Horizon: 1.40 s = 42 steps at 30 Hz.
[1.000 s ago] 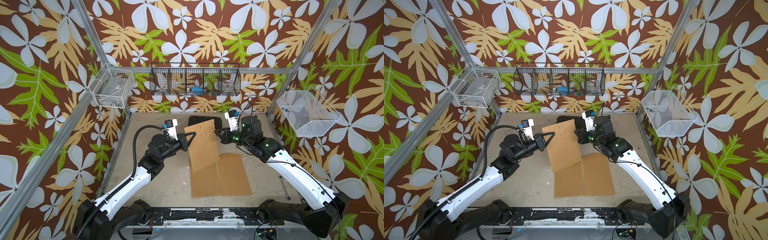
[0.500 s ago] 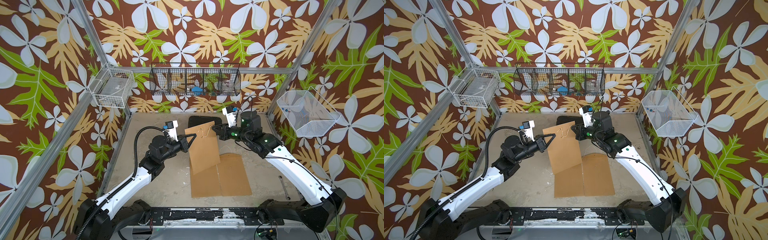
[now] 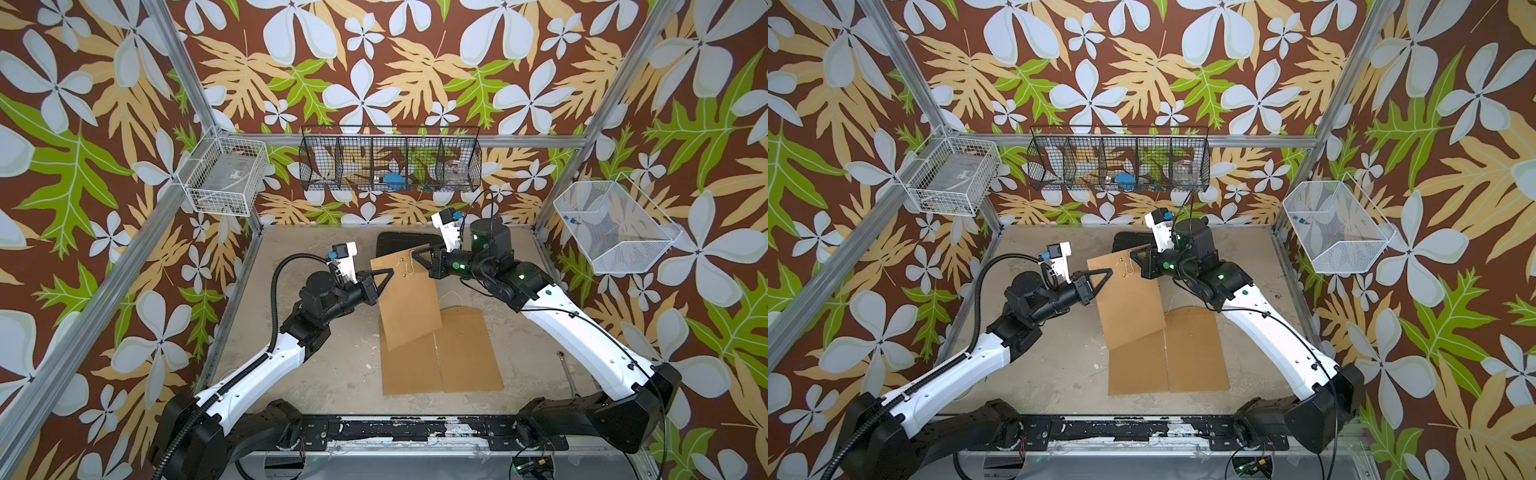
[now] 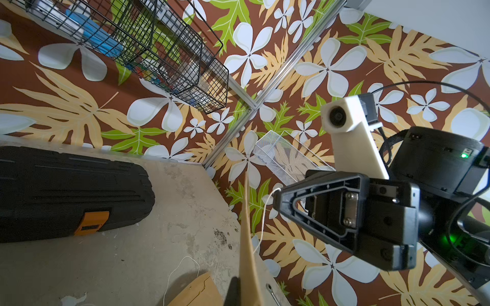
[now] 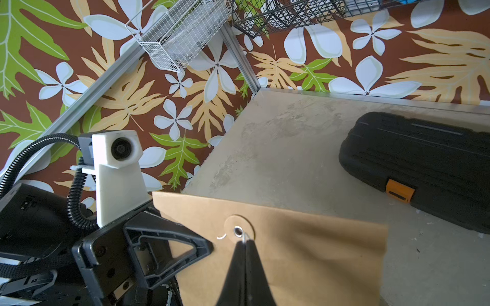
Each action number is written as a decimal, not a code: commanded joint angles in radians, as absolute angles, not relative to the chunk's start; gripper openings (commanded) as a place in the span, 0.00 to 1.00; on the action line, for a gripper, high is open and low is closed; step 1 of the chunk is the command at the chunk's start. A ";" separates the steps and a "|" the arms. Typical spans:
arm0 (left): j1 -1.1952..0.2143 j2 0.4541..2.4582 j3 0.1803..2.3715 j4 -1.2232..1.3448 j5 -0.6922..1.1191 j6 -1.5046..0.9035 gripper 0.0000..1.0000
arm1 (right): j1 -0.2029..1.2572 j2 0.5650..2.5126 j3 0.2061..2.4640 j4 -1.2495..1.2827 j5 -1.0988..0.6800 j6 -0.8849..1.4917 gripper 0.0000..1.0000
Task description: Open the file bag
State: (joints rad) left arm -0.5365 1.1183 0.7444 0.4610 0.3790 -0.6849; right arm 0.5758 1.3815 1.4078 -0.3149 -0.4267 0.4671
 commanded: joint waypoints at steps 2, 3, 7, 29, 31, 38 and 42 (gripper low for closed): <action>-0.535 1.120 0.738 0.515 0.393 -0.698 0.00 | 0.586 1.394 1.429 -0.293 -0.440 0.466 0.00; -0.535 1.120 0.737 0.517 0.393 -0.699 0.00 | 0.590 1.397 1.433 -0.293 -0.440 0.466 0.00; -0.535 1.125 0.736 0.523 0.398 -0.703 0.00 | 0.605 1.413 1.455 -0.295 -0.442 0.464 0.00; -0.535 1.130 0.732 0.538 0.399 -0.713 0.00 | 0.703 1.506 1.562 -0.304 -0.437 0.459 0.00; -0.535 1.131 0.732 0.540 0.399 -0.712 0.00 | 0.708 1.511 1.569 -0.304 -0.436 0.459 0.00; -0.535 1.132 0.732 0.544 0.397 -0.713 0.00 | 0.724 1.525 1.595 -0.304 -0.436 0.461 0.00; -0.535 1.131 0.730 0.545 0.394 -0.713 0.00 | 0.728 1.524 1.592 -0.304 -0.432 0.462 0.00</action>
State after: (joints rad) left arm -0.5365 1.1305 0.7319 0.5022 0.3935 -0.7204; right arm 0.7261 1.5261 1.5902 -0.3157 -0.4374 0.4641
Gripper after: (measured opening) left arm 0.054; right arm 0.049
